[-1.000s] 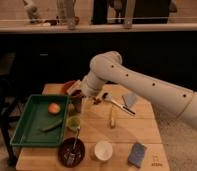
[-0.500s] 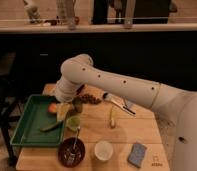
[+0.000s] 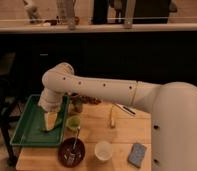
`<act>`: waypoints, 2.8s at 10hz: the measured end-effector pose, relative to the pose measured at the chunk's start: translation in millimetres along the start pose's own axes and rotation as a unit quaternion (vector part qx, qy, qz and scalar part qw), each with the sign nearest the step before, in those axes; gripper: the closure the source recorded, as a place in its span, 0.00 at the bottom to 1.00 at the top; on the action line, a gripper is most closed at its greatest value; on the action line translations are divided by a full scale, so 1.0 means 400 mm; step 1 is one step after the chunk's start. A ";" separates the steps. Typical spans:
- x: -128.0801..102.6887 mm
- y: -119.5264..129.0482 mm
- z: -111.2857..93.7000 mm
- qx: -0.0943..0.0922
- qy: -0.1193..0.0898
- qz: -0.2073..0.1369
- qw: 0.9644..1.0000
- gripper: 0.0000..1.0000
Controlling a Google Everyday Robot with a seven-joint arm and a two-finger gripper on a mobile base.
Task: Place pepper in table surface
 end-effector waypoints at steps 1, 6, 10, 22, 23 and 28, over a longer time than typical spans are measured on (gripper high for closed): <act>0.007 -0.002 0.034 -0.009 0.004 0.006 1.000 0.20; 0.018 -0.037 0.112 -0.014 0.016 0.022 1.000 0.20; 0.040 -0.055 0.188 -0.016 0.020 0.030 0.999 0.20; 0.066 -0.038 0.301 -0.053 0.027 0.027 0.998 0.20; 0.066 -0.038 0.301 -0.053 0.027 0.027 0.998 0.20; 0.099 -0.014 0.305 -0.039 0.028 0.057 0.997 0.20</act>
